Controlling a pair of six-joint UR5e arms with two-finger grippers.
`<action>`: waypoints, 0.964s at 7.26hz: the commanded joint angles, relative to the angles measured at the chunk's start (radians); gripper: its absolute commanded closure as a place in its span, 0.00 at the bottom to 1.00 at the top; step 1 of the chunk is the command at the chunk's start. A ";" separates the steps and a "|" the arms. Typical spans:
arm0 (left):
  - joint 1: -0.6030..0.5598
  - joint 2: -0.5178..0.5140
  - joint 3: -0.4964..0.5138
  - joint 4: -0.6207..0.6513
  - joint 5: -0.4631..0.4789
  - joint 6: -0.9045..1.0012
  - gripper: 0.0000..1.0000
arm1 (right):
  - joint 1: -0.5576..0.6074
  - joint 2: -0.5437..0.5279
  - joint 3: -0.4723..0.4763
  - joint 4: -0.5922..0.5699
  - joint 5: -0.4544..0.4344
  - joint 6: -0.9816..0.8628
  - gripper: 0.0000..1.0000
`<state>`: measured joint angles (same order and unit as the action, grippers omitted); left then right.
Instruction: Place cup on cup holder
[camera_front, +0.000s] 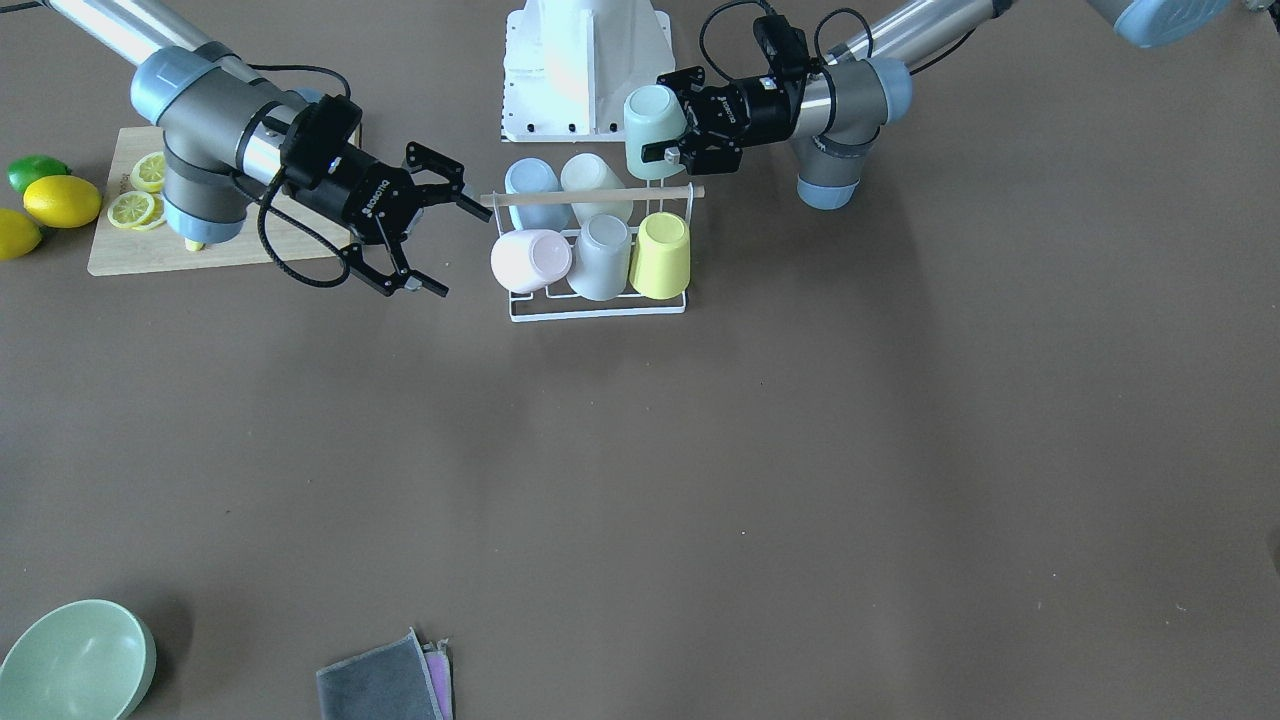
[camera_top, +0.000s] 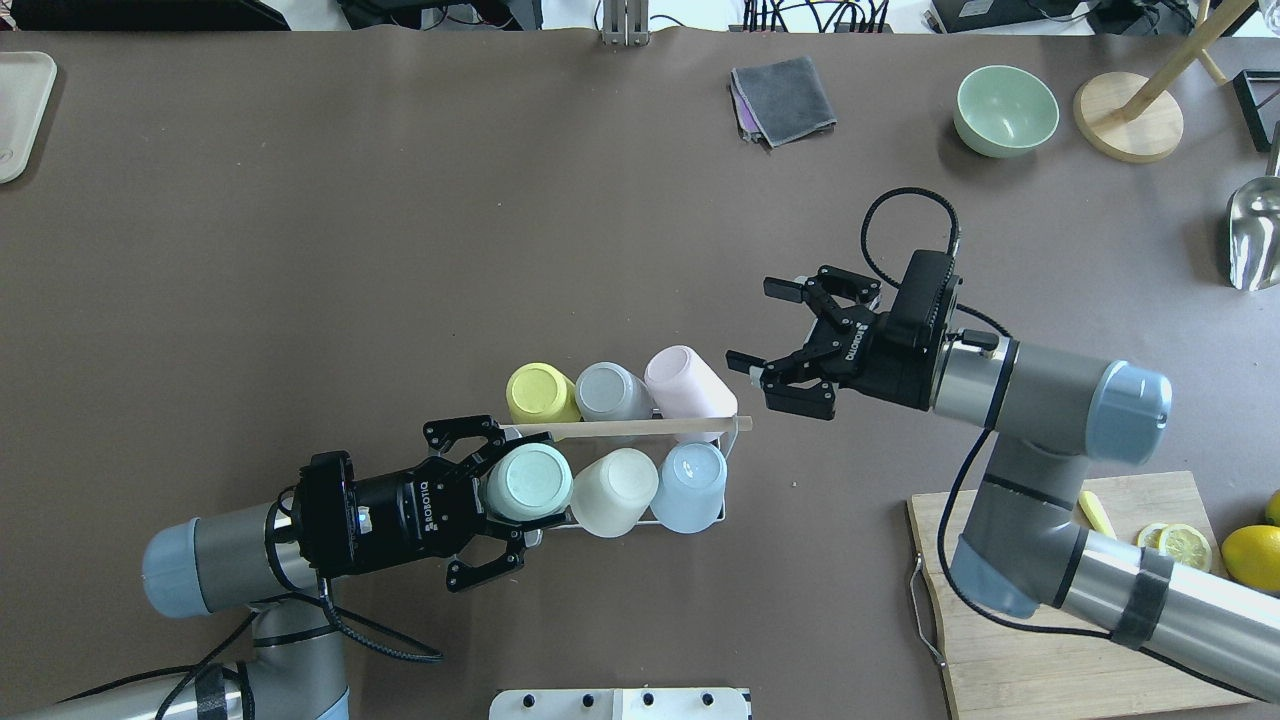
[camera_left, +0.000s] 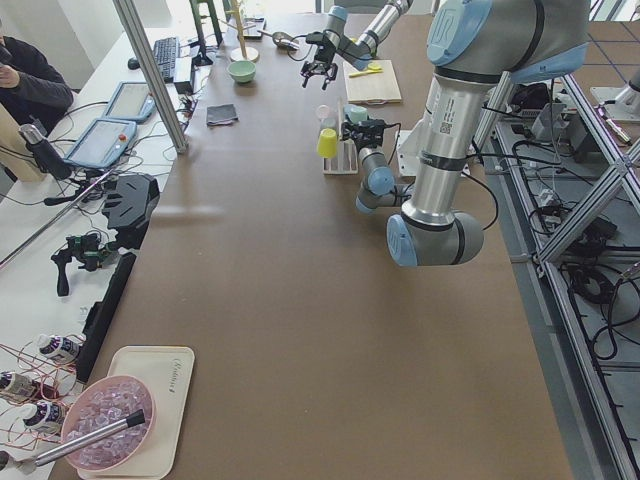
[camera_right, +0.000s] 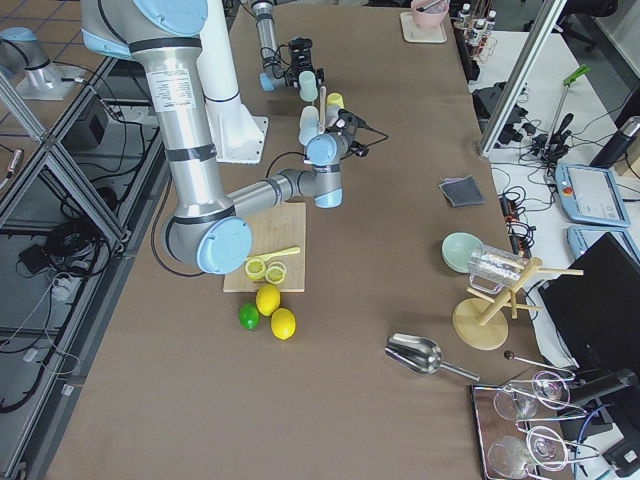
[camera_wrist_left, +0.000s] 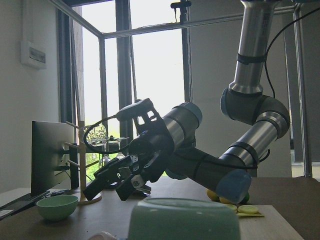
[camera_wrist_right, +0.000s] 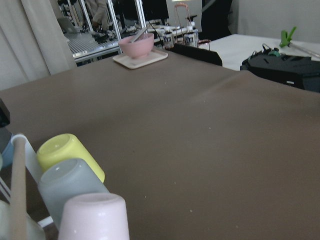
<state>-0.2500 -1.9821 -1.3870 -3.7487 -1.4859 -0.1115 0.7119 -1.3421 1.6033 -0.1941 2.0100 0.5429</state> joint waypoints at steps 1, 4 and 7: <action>0.000 0.000 0.000 -0.005 0.001 -0.001 0.01 | 0.182 -0.046 0.006 -0.318 0.264 0.011 0.00; 0.000 0.000 -0.001 -0.005 0.004 -0.001 0.01 | 0.377 -0.089 0.023 -0.891 0.319 0.029 0.00; -0.021 0.014 -0.035 -0.002 0.006 -0.007 0.01 | 0.568 -0.114 0.102 -1.379 0.319 0.028 0.00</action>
<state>-0.2569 -1.9777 -1.3998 -3.7529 -1.4814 -0.1142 1.1986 -1.4394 1.6703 -1.4050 2.3302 0.5709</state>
